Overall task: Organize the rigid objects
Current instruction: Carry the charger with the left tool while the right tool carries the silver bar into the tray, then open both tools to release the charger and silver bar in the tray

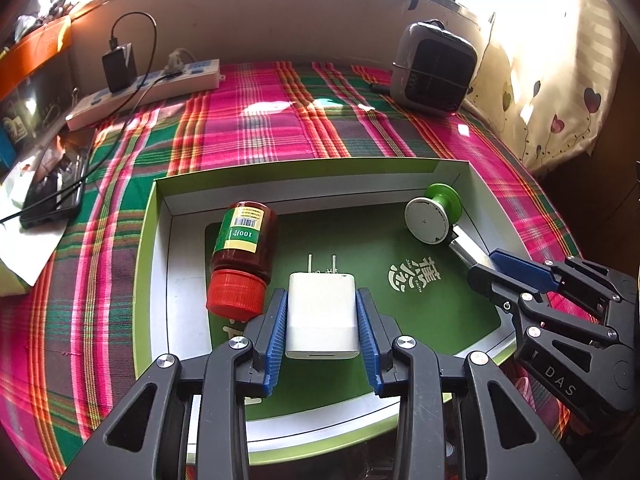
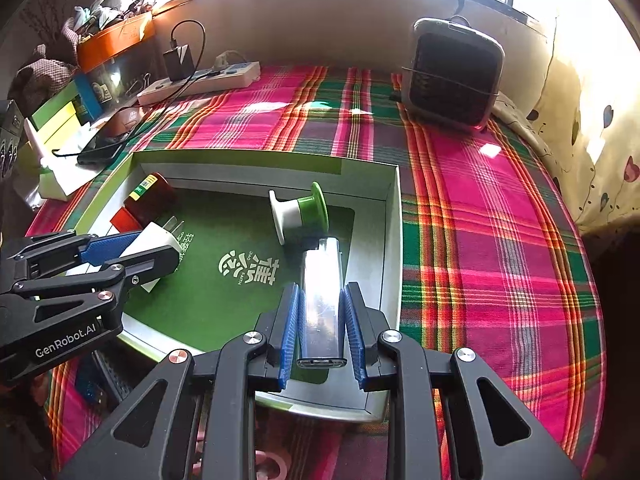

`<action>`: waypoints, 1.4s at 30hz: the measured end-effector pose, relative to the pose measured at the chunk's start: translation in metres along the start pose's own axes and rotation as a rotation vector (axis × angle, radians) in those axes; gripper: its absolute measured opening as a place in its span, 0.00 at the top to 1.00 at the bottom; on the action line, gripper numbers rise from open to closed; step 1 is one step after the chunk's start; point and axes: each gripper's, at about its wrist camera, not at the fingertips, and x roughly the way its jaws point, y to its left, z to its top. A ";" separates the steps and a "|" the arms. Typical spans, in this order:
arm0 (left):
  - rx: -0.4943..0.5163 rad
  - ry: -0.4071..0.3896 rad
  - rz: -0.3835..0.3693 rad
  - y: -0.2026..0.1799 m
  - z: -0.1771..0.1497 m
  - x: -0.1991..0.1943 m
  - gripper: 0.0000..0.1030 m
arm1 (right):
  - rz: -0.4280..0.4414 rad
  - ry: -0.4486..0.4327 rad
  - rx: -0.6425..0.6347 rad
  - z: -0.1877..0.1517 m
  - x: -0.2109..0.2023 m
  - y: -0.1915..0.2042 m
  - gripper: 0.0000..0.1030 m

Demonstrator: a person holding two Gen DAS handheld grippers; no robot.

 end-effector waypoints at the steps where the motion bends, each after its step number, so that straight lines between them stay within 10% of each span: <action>1: -0.001 0.001 -0.001 0.001 0.000 0.000 0.69 | 0.000 -0.001 0.000 0.000 0.000 0.000 0.76; 42: 0.000 -0.071 0.009 -0.006 -0.015 -0.043 0.68 | 0.009 -0.086 0.086 -0.010 -0.034 -0.004 0.69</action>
